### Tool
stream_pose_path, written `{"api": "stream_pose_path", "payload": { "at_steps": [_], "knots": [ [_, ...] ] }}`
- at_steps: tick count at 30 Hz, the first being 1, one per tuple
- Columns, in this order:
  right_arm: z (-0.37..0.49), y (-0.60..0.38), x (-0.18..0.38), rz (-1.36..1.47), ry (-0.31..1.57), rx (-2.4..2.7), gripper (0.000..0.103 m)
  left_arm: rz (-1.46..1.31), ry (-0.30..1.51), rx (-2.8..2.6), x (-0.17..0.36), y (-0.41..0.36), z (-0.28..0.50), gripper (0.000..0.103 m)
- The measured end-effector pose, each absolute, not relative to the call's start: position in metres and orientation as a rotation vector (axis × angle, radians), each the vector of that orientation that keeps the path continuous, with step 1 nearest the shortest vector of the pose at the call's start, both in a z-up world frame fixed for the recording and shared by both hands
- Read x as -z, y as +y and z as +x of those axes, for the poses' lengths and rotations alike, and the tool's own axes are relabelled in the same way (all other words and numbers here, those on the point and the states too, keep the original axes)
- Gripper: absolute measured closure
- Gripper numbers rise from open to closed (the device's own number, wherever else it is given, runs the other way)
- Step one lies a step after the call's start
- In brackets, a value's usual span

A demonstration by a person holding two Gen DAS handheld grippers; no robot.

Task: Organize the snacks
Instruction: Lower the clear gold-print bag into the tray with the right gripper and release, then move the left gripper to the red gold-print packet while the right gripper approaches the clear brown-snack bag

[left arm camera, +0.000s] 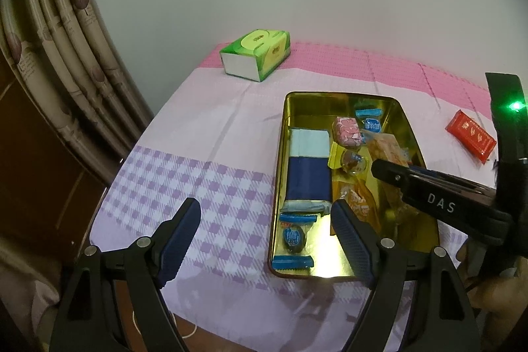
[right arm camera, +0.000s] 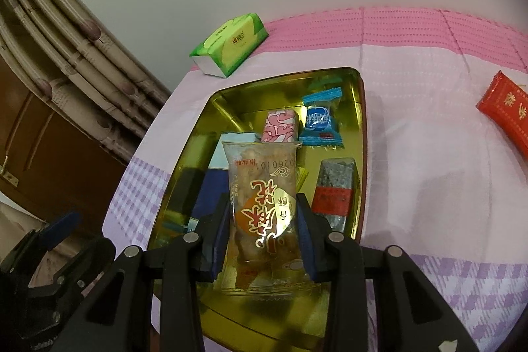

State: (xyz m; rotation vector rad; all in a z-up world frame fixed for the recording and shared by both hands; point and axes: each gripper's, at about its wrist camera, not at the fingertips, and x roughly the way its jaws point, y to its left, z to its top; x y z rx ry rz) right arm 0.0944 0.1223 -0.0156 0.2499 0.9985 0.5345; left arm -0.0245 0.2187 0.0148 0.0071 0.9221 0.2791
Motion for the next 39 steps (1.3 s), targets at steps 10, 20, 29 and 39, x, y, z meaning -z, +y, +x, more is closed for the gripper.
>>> {"api": "stream_pose_path", "payload": {
  "at_steps": [10,20,29,39],
  "knots": [
    [0.099,0.123,0.017,0.262,1.007,-0.514,0.068,0.006,0.932,-0.279,-0.014,0.22,-0.023,0.022],
    [0.099,0.124,0.013,0.251,0.996,-0.517,0.067,0.008,0.931,-0.28,-0.013,0.221,-0.024,0.022],
    [0.09,0.118,-0.002,0.273,0.943,-0.539,0.066,0.011,0.933,-0.279,-0.013,0.221,-0.024,0.022],
    [0.048,0.076,-0.019,0.276,0.831,-0.501,0.066,0.018,0.93,-0.284,-0.012,0.221,-0.025,0.022]
  ]
}}
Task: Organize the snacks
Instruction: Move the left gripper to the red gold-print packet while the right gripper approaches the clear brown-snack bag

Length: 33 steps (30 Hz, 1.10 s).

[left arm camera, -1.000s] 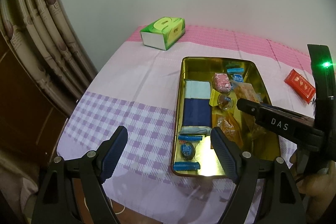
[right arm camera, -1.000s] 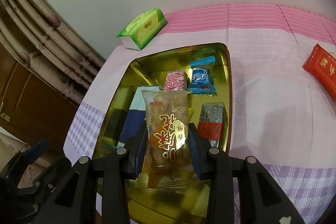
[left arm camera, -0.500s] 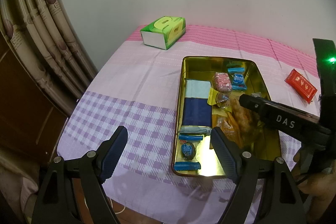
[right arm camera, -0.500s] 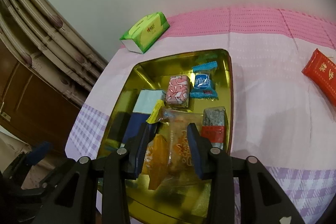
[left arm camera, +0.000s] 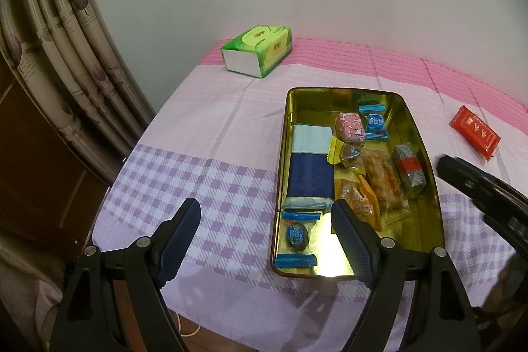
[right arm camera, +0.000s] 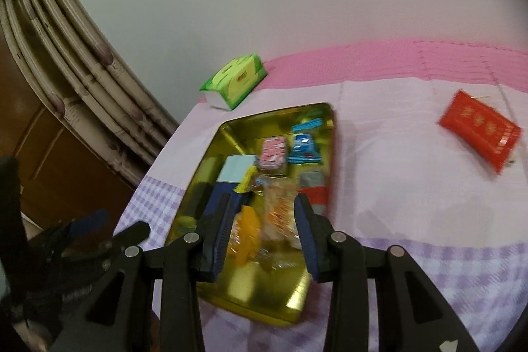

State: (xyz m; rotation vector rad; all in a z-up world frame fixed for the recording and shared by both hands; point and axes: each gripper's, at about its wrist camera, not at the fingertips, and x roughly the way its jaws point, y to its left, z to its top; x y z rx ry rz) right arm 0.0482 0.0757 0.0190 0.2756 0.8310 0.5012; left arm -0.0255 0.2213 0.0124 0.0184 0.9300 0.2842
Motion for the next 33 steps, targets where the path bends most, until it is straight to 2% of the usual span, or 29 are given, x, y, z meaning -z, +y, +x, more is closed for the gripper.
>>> {"api": "stream_pose_path", "payload": {
  "at_steps": [5,16,33],
  "knots": [
    [0.028,0.034,-0.018,0.226,0.809,-0.402,0.066,0.032,0.926,-0.288,-0.012,0.219,-0.026,0.022],
    [-0.01,-0.084,0.023,0.197,0.865,-0.111,0.066,0.091,0.907,-0.31,-0.014,0.208,-0.028,0.022],
    [-0.048,-0.18,0.047,0.223,0.861,0.077,0.063,0.217,0.884,-0.348,-0.005,0.188,-0.026,0.021]
  ]
}}
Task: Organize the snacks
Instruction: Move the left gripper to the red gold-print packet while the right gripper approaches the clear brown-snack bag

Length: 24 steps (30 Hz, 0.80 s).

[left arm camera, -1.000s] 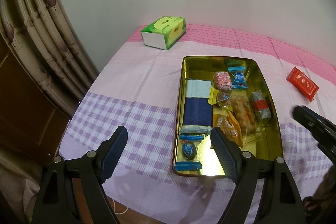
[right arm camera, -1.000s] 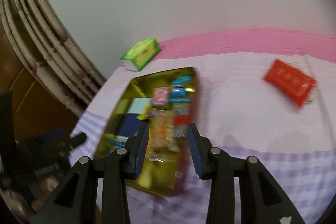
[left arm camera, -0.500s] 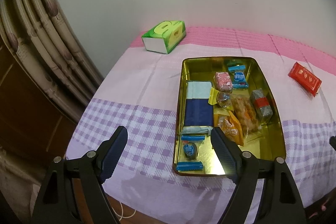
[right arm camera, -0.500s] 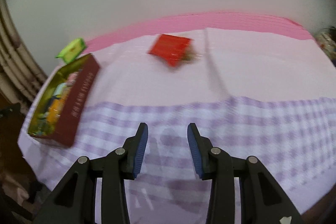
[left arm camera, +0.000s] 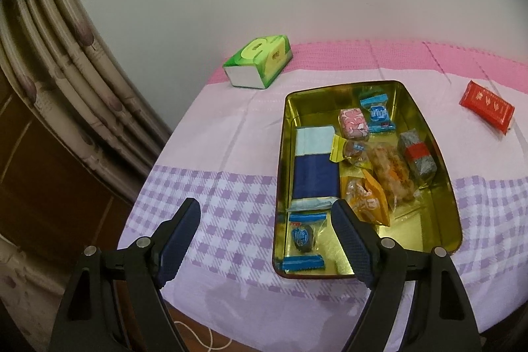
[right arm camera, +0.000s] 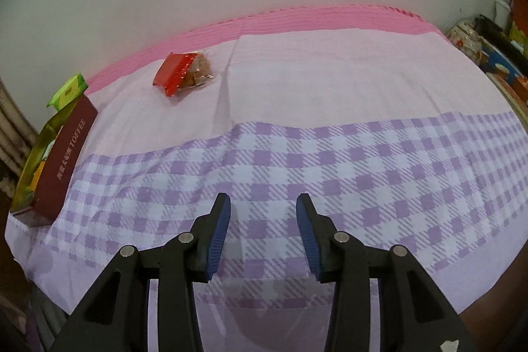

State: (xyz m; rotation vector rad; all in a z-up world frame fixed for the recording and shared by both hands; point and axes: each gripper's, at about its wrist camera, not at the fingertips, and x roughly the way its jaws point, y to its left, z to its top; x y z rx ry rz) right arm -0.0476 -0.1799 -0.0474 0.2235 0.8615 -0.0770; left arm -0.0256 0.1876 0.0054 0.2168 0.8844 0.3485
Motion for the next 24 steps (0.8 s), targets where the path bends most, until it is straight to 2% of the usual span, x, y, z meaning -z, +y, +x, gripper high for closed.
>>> {"api": "stream_pose_path", "payload": {
  "at_steps": [6,13,24],
  "knots": [
    [-0.046,-0.183,0.048,0.22,0.857,0.068,0.058,0.276,0.857,-0.351,-0.006,0.174,-0.025,0.021],
    [-0.042,-0.197,0.044,0.286,0.84,0.057,0.057,0.287,0.849,-0.315,-0.017,0.153,-0.019,0.021],
    [-0.051,-0.213,0.049,0.384,0.811,0.001,0.056,0.294,0.89,-0.111,-0.027,0.068,0.02,0.021]
  ]
}}
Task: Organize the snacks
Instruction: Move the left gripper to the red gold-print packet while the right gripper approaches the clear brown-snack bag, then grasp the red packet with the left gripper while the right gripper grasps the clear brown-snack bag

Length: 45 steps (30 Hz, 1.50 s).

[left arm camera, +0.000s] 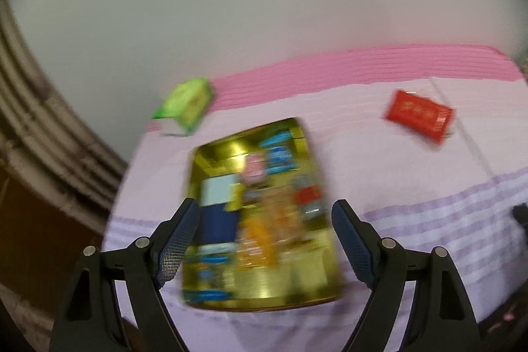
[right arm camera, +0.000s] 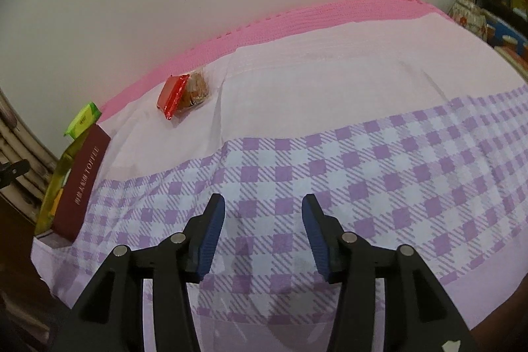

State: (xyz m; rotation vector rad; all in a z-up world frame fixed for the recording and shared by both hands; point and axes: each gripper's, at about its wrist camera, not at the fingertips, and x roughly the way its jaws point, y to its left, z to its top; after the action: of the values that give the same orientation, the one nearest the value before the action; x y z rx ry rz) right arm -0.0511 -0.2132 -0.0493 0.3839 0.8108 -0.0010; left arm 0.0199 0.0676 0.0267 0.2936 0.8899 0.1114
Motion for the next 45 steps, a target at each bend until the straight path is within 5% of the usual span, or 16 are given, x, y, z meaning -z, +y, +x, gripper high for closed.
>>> {"api": "stream_pose_path", "payload": {
  "at_steps": [18,38,41,43,45],
  "knots": [
    [-0.056,-0.23,0.053,0.496,0.779,-0.07,0.05,-0.294,1.369,0.249,0.043,-0.031,0.183,0.021],
    [-0.055,-0.243,0.051,0.533,0.772,-0.124,0.043,-0.524,1.487,0.139,0.104,-0.051,0.25,0.021],
    [-0.055,-0.242,0.051,0.535,0.771,-0.125,0.043,-0.529,1.459,0.135,0.103,-0.05,0.246,0.025],
    [-0.054,-0.242,0.051,0.537,0.771,-0.125,0.042,-0.509,1.442,0.133,0.101,-0.049,0.242,0.051],
    [-0.054,-0.241,0.051,0.541,0.769,-0.126,0.042,-0.518,1.439,0.147,0.102,-0.044,0.238,0.055]
  ]
}}
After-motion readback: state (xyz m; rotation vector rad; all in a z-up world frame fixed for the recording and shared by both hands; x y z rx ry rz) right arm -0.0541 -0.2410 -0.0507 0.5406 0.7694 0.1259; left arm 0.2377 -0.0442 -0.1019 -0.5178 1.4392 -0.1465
